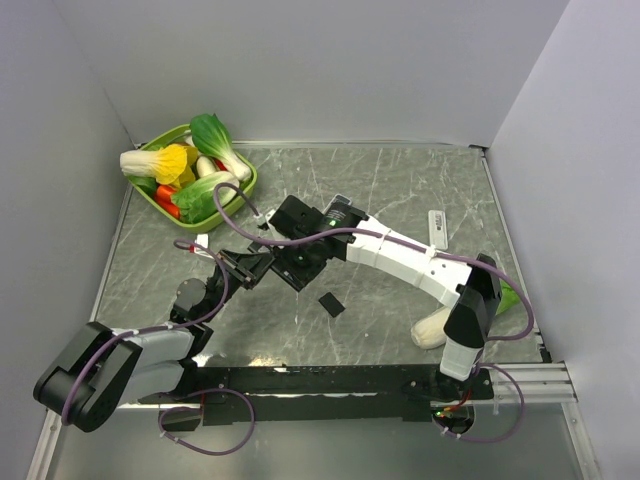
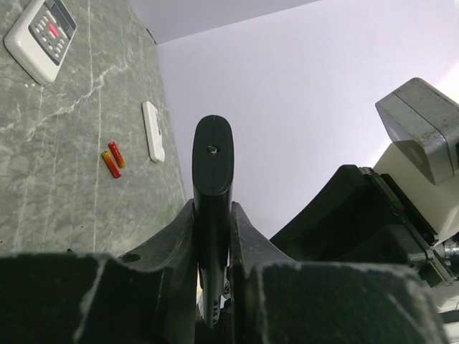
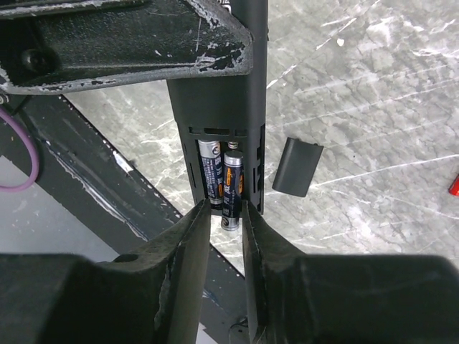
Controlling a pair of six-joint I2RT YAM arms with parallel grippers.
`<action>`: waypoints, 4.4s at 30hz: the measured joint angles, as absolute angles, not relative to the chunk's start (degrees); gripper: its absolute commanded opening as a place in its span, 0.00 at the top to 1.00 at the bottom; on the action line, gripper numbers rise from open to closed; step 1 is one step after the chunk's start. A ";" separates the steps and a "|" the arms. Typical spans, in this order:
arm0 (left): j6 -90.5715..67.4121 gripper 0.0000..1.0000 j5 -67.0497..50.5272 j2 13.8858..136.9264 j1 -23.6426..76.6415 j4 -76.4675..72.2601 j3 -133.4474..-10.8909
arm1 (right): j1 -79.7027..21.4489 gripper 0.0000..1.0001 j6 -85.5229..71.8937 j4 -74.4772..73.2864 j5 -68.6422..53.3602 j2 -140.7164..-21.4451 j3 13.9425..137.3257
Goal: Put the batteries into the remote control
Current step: Load the battery into the remote control.
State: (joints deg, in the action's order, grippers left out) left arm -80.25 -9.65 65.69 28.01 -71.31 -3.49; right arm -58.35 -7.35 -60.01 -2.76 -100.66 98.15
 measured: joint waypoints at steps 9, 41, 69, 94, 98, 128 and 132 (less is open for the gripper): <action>-81.78 0.98 -8.75 65.73 28.01 -71.37 -3.49 | -58.65 0.61 -7.29 -59.96 -1.63 -100.53 98.76; -84.99 0.98 -8.73 61.36 28.56 -71.35 -3.01 | -57.32 0.71 -3.27 -38.61 -1.65 -73.71 73.34; -84.77 0.98 -8.73 58.63 28.56 -68.07 -3.01 | -57.21 0.99 -3.11 -25.02 -11.22 -70.76 65.10; -84.77 0.98 -8.91 57.45 28.56 -67.85 -3.03 | -57.21 1.00 -3.36 -26.22 -11.92 -72.27 65.10; -84.75 0.98 -9.17 56.80 28.56 -67.81 -3.03 | -57.21 1.00 -3.44 -26.11 -11.88 -72.64 65.10; -83.26 0.98 -9.15 55.07 28.56 -64.71 -3.51 | -57.21 0.75 -3.51 -26.41 -11.66 -73.58 65.14; -83.29 0.98 -9.17 54.78 28.56 -64.71 -3.51 | -57.21 0.64 -3.18 -27.53 -11.46 -71.94 65.14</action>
